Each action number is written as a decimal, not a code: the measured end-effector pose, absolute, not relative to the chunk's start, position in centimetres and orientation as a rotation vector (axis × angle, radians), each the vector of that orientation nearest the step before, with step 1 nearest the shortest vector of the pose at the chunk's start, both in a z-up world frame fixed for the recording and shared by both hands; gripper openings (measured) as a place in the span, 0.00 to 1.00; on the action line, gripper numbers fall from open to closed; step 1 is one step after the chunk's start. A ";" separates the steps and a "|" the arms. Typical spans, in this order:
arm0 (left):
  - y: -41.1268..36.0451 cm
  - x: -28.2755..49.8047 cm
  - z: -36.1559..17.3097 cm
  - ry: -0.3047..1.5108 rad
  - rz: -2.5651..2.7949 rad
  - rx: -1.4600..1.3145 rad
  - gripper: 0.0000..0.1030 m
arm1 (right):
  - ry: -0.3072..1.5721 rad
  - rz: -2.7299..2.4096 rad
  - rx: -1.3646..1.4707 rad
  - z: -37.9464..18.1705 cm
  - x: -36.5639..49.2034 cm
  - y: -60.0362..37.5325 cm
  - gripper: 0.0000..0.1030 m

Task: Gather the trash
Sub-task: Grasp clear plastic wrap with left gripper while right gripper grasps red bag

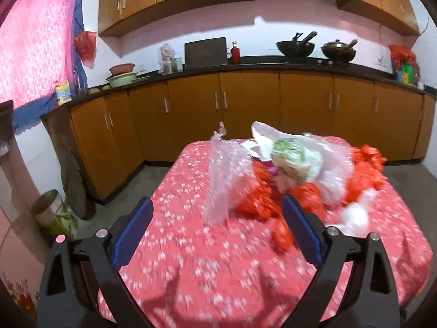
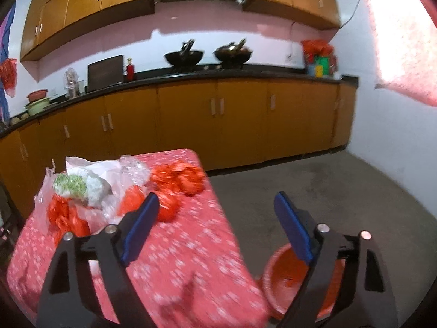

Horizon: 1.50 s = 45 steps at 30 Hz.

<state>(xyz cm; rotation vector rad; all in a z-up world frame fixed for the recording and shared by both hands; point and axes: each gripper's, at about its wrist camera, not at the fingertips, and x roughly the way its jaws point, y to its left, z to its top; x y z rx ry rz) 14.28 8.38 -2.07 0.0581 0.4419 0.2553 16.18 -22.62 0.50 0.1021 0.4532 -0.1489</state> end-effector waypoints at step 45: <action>12.9 25.1 -4.0 0.607 0.196 -0.150 0.06 | 0.677 0.048 0.034 -6.4 29.6 -16.9 0.24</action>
